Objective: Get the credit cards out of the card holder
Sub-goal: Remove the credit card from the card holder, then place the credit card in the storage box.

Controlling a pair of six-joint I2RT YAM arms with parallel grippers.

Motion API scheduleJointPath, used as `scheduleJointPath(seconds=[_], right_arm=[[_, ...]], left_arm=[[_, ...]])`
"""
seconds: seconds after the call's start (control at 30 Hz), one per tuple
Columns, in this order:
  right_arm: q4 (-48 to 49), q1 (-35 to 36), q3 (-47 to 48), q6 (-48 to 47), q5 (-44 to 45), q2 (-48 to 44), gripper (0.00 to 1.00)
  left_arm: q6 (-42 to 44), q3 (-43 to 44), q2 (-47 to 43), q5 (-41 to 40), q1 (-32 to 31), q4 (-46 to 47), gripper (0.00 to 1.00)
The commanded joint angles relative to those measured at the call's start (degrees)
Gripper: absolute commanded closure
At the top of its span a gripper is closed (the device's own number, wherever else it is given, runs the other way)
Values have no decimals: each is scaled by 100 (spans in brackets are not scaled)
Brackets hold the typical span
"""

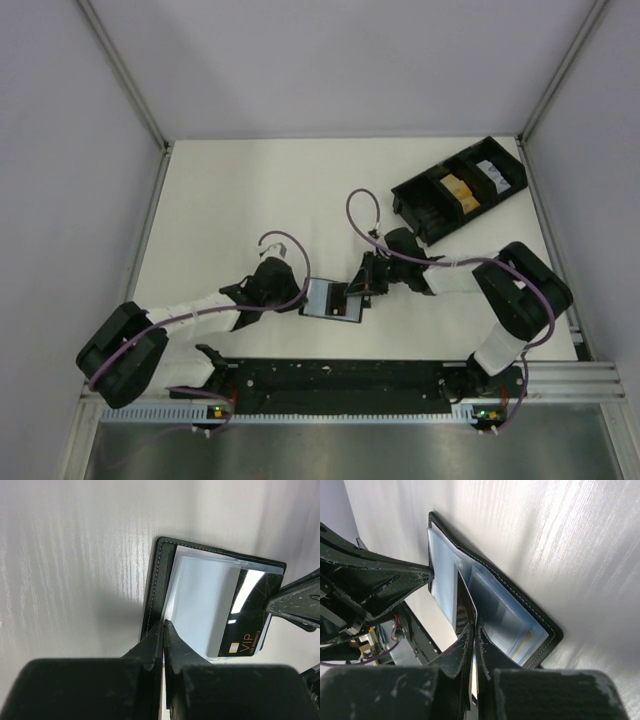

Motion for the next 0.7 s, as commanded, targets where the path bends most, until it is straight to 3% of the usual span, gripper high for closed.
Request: scheduleJointPath(seconds=[0.0, 0.23, 0.5, 0.67], right_arm=[[-429, -101, -83, -336, 232, -435, 100], [-570, -294, -373, -407, 232, -1164, 100], [-895, -856, -409, -293, 4, -2351, 100], [-1264, -1690, -128, -257, -224, -3019, 100]], left_arm=[[16, -156, -130, -178, 10, -442, 100], [-54, -182, -841, -248, 10, -450, 99], [86, 177, -2010, -775, 107, -986, 57], [472, 643, -2590, -943, 326, -1600, 46]])
